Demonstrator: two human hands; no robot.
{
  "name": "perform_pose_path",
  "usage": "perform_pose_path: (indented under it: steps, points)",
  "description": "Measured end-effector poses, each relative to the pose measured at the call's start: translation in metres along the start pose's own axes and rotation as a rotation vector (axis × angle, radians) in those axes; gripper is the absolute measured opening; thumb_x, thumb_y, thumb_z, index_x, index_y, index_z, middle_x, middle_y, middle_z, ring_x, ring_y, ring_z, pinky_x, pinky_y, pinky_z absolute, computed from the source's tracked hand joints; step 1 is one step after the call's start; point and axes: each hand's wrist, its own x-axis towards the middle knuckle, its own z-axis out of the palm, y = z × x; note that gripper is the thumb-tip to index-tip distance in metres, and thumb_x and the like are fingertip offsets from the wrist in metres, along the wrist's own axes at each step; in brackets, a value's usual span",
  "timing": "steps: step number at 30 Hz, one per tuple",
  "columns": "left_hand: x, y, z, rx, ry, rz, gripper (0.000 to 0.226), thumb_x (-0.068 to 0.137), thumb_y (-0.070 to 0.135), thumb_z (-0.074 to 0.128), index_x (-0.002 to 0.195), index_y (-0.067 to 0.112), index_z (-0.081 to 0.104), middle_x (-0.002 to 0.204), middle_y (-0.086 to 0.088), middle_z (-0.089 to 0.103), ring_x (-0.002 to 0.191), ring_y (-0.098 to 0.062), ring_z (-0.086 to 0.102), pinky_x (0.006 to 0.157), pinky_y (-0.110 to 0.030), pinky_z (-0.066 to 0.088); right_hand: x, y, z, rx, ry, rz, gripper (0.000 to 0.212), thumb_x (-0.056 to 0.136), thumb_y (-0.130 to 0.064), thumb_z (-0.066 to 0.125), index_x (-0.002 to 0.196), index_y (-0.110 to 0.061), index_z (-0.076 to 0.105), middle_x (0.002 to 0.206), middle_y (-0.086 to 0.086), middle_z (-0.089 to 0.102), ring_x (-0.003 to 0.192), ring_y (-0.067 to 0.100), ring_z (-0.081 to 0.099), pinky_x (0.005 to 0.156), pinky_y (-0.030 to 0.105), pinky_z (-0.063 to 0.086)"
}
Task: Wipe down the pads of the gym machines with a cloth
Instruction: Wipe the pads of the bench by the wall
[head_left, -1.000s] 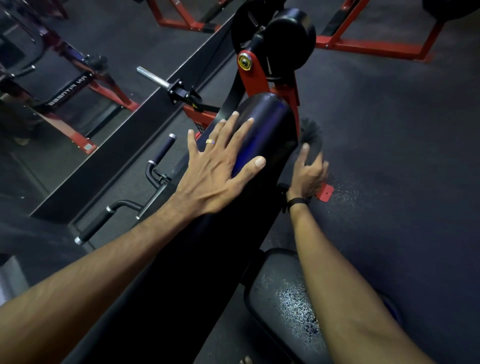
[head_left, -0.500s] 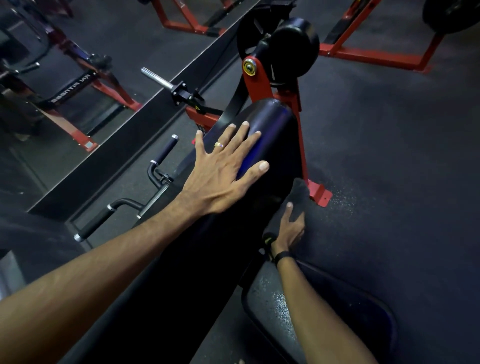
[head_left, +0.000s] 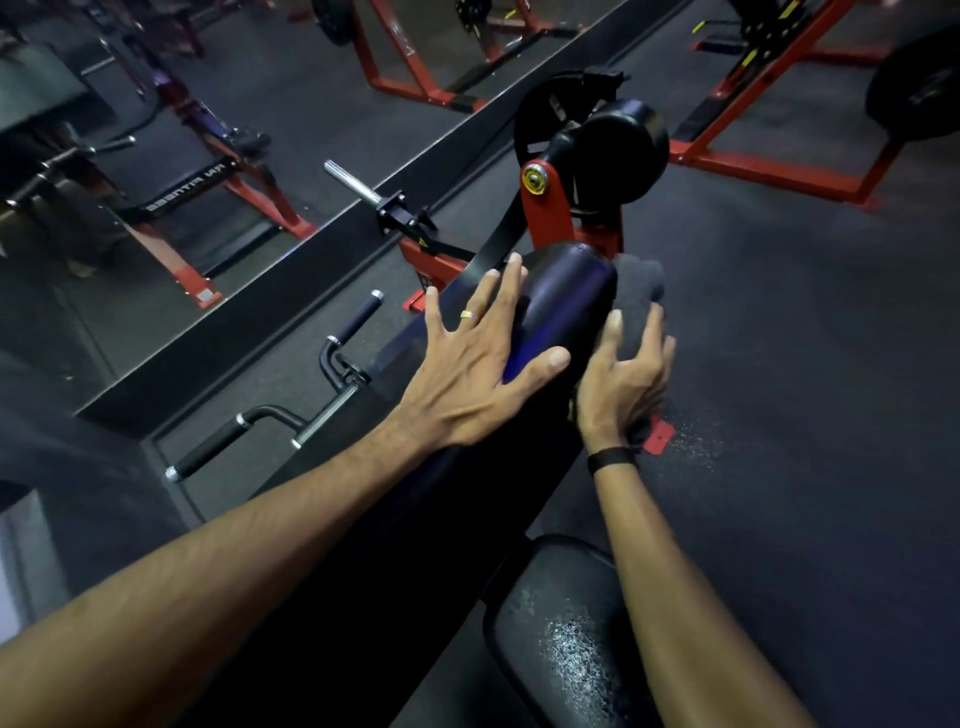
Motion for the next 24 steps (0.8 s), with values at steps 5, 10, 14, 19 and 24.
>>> perform_pose_path:
  steps: [5, 10, 14, 19, 24]
  points:
    - [0.0, 0.0, -0.001, -0.128, 0.061, -0.034, 0.093, 0.09, 0.076, 0.019, 0.16, 0.023, -0.013, 0.168, 0.009, 0.009, 0.154, -0.006, -0.002, 0.118, -0.058, -0.019, 0.024, -0.039, -0.003, -0.173, -0.127, -0.415, 0.044, 0.091, -0.044, 0.058, 0.129, -0.023, 0.064, 0.113, 0.012, 0.059, 0.107, 0.031, 0.057, 0.079, 0.042, 0.047]
    - [-0.001, -0.001, -0.003, -0.223, 0.157, -0.056, 0.086, 0.093, 0.071, 0.022, 0.161, 0.025, -0.004, 0.168, 0.008, 0.014, 0.155, -0.01, 0.006, 0.117, -0.057, -0.02, 0.071, -0.076, 0.008, -0.494, -0.338, -0.492, 0.039, 0.096, -0.044, 0.052, 0.128, -0.024, 0.06, 0.126, 0.014, 0.053, 0.121, 0.035, 0.047, 0.089, 0.048, 0.044]
    - [-0.009, -0.002, -0.015, -0.42, 0.346, -0.074, 0.074, 0.093, 0.065, 0.032, 0.155, 0.024, 0.033, 0.156, 0.005, 0.044, 0.147, -0.013, 0.034, 0.12, -0.062, -0.006, 0.039, -0.091, -0.003, -0.653, -0.414, -0.576, 0.039, 0.095, -0.038, 0.054, 0.127, -0.017, 0.062, 0.127, 0.017, 0.052, 0.121, 0.038, 0.048, 0.091, 0.048, 0.042]
    - [-0.051, -0.022, -0.049, -0.65, 0.527, -0.11, 0.034, 0.094, 0.07, 0.04, 0.105, 0.051, 0.066, 0.105, 0.013, 0.075, 0.103, -0.011, 0.069, 0.108, -0.068, 0.03, -0.05, -0.115, -0.027, -0.715, -0.523, -0.727, 0.036, 0.088, -0.026, 0.055, 0.121, -0.015, 0.065, 0.123, 0.013, 0.054, 0.114, 0.036, 0.054, 0.086, 0.046, 0.045]
    - [-0.132, -0.037, -0.078, -0.548, 0.536, -0.168, 0.047, 0.093, 0.059, 0.034, 0.094, 0.032, 0.072, 0.102, 0.014, 0.074, 0.104, -0.009, 0.067, 0.117, -0.059, 0.008, -0.124, -0.119, -0.049, -0.642, -0.606, -0.761, 0.036, 0.09, -0.032, 0.055, 0.123, -0.02, 0.063, 0.122, 0.01, 0.055, 0.115, 0.033, 0.054, 0.085, 0.043, 0.048]
